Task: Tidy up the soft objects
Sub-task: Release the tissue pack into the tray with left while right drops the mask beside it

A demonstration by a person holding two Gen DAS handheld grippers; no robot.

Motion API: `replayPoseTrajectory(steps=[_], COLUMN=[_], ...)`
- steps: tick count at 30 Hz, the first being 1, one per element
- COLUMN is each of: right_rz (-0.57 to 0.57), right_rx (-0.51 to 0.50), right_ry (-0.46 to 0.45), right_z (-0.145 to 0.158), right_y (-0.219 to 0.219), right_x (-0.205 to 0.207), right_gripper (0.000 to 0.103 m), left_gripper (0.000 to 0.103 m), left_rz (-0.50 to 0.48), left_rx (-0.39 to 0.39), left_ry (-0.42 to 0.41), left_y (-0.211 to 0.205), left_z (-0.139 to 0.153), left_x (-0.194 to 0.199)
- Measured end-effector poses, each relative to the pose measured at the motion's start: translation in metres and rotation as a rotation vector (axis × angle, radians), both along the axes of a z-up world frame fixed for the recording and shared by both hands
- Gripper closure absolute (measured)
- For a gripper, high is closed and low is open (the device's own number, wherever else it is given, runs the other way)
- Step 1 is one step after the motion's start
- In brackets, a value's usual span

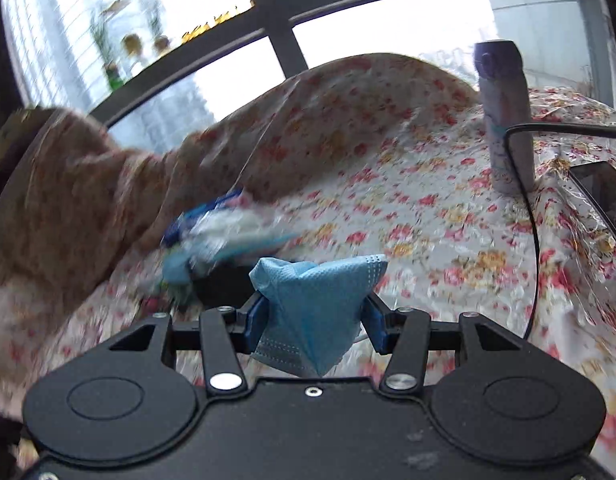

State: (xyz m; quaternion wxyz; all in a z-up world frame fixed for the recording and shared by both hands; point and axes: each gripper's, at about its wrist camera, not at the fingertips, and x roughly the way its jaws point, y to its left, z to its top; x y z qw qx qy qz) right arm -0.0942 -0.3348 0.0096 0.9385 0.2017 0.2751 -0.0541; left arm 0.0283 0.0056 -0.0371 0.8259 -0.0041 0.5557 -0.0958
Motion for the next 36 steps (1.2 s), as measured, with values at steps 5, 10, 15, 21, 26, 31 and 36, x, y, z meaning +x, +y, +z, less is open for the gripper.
replayPoseTrajectory(steps=[5, 10, 15, 21, 26, 31, 36], right_rz=[0.107, 0.175, 0.240, 0.310, 0.359, 0.396, 0.393], right_rx=[-0.014, -0.031, -0.023, -0.038, -0.046, -0.070, -0.082], right_ry=[0.070, 0.100, 0.127, 0.154, 0.164, 0.153, 0.144], right_z=[0.013, 0.022, 0.023, 0.023, 0.023, 0.026, 0.026], right_y=[0.020, 0.039, 0.053, 0.067, 0.074, 0.075, 0.071], right_x=[-0.022, -0.030, -0.031, -0.031, -0.034, -0.040, -0.040], right_gripper=[0.052, 0.052, 0.052, 0.052, 0.049, 0.022, 0.018], left_gripper=[0.033, 0.033, 0.020, 0.018, 0.018, 0.018, 0.018], left_rz=[-0.024, -0.010, 0.022, 0.034, 0.039, 0.039, 0.029], left_rx=[-0.003, -0.007, -0.046, -0.027, -0.026, -0.024, -0.021], left_ry=[0.019, 0.001, -0.004, -0.023, -0.021, -0.017, -0.015], left_y=[-0.002, 0.003, 0.016, 0.023, 0.025, 0.023, 0.019], left_z=[-0.007, -0.004, 0.000, 0.003, 0.003, 0.003, 0.004], left_x=[0.001, 0.002, 0.004, 0.000, -0.003, -0.004, -0.004])
